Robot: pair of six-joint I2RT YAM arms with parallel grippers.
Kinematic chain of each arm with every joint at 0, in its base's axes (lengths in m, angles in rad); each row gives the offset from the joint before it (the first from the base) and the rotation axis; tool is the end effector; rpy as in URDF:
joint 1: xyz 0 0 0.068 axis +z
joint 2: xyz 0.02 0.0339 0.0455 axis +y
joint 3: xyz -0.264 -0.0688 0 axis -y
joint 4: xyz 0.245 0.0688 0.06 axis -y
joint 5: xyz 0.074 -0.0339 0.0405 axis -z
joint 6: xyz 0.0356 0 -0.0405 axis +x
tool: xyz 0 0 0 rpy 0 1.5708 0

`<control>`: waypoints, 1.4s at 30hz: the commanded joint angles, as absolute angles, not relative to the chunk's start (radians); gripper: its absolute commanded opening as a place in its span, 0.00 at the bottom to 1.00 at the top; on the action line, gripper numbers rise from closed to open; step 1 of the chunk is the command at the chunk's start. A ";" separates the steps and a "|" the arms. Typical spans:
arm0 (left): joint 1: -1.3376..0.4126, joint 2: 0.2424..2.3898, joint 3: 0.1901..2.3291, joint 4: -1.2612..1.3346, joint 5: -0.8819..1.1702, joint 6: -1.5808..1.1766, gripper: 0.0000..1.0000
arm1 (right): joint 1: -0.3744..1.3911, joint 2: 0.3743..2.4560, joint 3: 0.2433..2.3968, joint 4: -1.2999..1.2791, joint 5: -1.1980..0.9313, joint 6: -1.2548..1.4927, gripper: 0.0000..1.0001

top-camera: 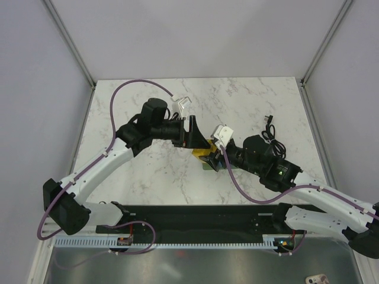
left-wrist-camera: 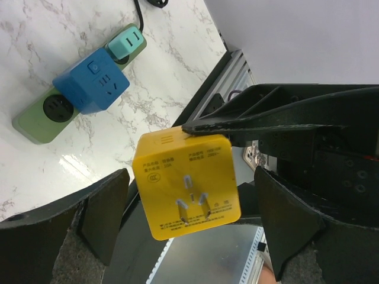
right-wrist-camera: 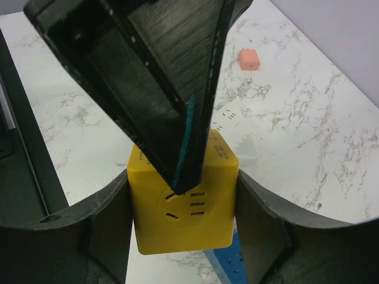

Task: Insert the plug

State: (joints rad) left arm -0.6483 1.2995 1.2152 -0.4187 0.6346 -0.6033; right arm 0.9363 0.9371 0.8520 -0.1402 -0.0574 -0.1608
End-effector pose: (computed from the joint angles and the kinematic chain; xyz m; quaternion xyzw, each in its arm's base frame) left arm 0.2171 -0.1910 0.3575 0.1771 0.8141 -0.5009 0.2345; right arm 0.1286 0.1781 0.3407 -0.4229 0.6578 0.2563 0.5682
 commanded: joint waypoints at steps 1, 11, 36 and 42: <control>-0.653 1.263 1.186 -0.431 0.661 -0.565 0.93 | 0.943 0.928 0.897 -0.045 -0.006 -0.175 0.00; -0.653 1.269 1.146 -0.408 0.710 -0.577 0.89 | 0.950 0.942 0.893 -0.029 -0.054 -0.160 0.00; -0.584 1.241 0.982 0.087 1.011 -0.988 0.02 | 0.957 0.801 0.721 0.054 0.077 -0.002 0.94; -0.577 1.216 0.947 0.256 1.029 -1.152 0.02 | 0.956 0.692 0.641 0.133 0.051 0.023 0.98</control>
State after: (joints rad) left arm -0.5808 1.2640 0.9596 0.0662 0.9554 -0.9981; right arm 0.9573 0.7292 0.6655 0.0380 0.0517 -0.0128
